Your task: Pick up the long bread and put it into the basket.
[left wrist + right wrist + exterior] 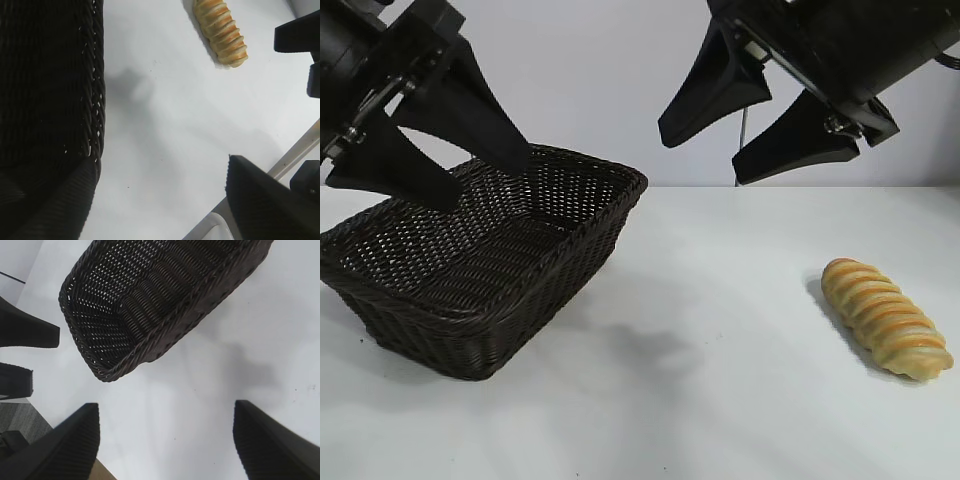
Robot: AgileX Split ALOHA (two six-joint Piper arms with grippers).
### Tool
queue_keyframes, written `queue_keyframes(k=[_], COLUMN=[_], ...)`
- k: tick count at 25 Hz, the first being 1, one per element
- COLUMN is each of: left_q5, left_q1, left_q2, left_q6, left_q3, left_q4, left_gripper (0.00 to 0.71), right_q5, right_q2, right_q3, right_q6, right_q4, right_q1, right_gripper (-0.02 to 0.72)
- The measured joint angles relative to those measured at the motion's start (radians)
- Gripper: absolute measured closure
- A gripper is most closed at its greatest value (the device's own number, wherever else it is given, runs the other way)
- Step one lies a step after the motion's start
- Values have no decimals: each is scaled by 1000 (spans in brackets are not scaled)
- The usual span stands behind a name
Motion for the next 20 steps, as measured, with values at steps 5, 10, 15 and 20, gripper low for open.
queue_keyframes(k=[5,10,15,20], left_q5=[-10,-6,17,16], left_q1=[0,0,0,0], left_q2=[0,0,0,-26], left_q6=[0,-1,-117,-403], left_q3=[0,0,0,0], left_q4=[0,-29,-32,53], left_gripper=[176,176,176,176], right_q5=[0,0,0,0], right_q2=[0,0,0,0], right_q3=[0,0,0,0], right_q6=[0,0,0,0], right_q4=[0,0,0,0], right_q1=[0,0,0,0], right_gripper=[165,165,165,165])
